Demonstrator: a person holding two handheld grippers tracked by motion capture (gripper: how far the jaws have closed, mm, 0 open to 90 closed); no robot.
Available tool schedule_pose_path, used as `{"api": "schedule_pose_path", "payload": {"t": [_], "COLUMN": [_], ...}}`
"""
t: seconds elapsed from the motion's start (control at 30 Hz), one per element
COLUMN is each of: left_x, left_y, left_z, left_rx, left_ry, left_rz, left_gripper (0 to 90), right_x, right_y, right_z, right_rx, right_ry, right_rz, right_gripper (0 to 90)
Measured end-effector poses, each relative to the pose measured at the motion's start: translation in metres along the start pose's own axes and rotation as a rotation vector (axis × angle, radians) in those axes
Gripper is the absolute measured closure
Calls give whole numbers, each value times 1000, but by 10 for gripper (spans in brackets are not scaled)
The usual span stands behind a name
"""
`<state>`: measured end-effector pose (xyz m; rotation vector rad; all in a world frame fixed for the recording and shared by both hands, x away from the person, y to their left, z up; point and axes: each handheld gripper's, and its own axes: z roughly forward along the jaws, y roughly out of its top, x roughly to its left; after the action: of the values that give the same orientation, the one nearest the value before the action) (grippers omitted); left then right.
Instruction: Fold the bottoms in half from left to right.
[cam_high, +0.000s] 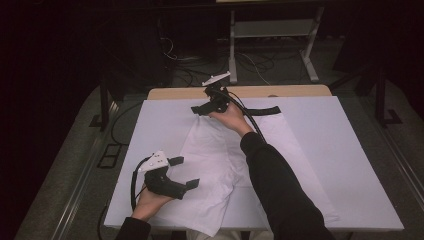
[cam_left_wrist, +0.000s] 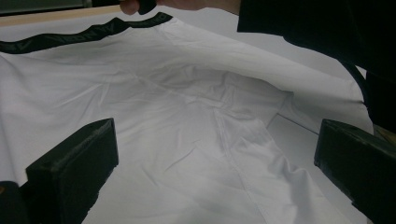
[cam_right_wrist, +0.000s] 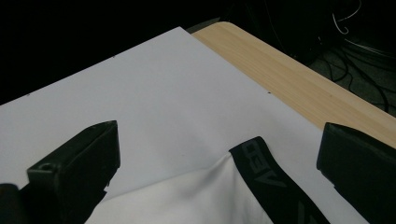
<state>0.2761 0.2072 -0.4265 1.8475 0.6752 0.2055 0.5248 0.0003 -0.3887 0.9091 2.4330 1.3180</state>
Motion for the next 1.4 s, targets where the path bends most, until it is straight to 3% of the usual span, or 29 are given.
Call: {"api": "schedule_pose_path", "payload": {"t": [0.83,1.03,1.07,1.17,1.23,1.4], "left_x": [2,2,2,3,3,3], "left_y": [2,2,2,2,2,3], "left_z": [-1,-1,-1,-1,-1,-1], "left_rx": [-18,-25,-25,-28,-28,-30], "left_ry": [-8,-10,-10,-11,-11,-12], "left_rz": [-6,-8,-9,-8,-8,-11], "left_gripper": [0,0,0,0,0,0], "right_x": [-5,-7,-7,-6,-7,-6], "right_y": [-6,-9,-11,-12,-14,-15], "right_z": [33,48,51,54,56,62], "right_rx": [22,60,67,70,74,93], "right_ry": [-27,-45,-41,-50,-52,-66], "right_rz": [62,81,83,84,89,98], "right_gripper": [0,0,58,70,144,208]}}
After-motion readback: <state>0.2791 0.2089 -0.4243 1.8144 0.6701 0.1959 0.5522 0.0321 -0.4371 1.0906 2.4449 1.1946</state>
